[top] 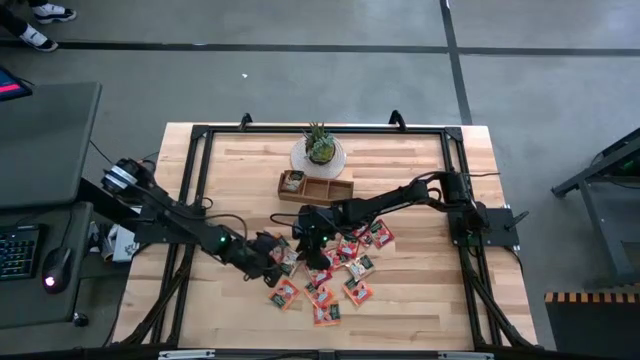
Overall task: Pick & Place Tea
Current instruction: Put the left brown tea bag into the left section of the wooden organizer
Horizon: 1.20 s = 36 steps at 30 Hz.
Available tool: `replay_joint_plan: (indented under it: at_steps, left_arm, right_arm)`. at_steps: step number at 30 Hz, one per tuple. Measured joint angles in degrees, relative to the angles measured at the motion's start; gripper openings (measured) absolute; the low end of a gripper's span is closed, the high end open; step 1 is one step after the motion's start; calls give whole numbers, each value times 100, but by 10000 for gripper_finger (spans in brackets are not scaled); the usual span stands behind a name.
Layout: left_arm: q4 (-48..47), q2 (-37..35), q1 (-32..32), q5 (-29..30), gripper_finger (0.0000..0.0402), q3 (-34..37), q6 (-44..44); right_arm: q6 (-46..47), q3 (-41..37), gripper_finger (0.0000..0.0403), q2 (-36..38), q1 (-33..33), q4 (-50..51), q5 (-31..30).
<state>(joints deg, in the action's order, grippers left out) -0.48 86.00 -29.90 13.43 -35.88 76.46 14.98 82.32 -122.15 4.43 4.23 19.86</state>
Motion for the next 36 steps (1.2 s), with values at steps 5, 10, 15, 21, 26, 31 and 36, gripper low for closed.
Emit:
replay_joint_plan:
  at_steps: [5, 10, 15, 21, 26, 31, 36]
  left_arm:
    - [293, 374, 46, -104, 0, -3, 3]
    - [448, 652, 69, -254, 0, -22, 44]
    - [491, 853, 67, -266, 0, -26, 30]
    - [410, 948, 67, -261, 0, -28, 2]
    - [396, 957, 67, -203, 0, -26, -128]
    - [380, 961, 65, -194, 0, -24, -141]
    - [364, 963, 65, -174, 0, -22, -170]
  right_arm:
    - [19, 0, 140, 0, -4, -13, 0]
    - [127, 0, 140, 0, -53, 27, 2]
    - [316, 0, 140, 0, -106, 28, -34]
    - [897, 0, 140, -5, -114, 333, -37]
    - [1493, 1, 140, -181, -133, 445, 238]
    - [1717, 2, 140, -280, -134, 304, 389]
    - [1960, 2, 140, -395, -135, -79, 654]
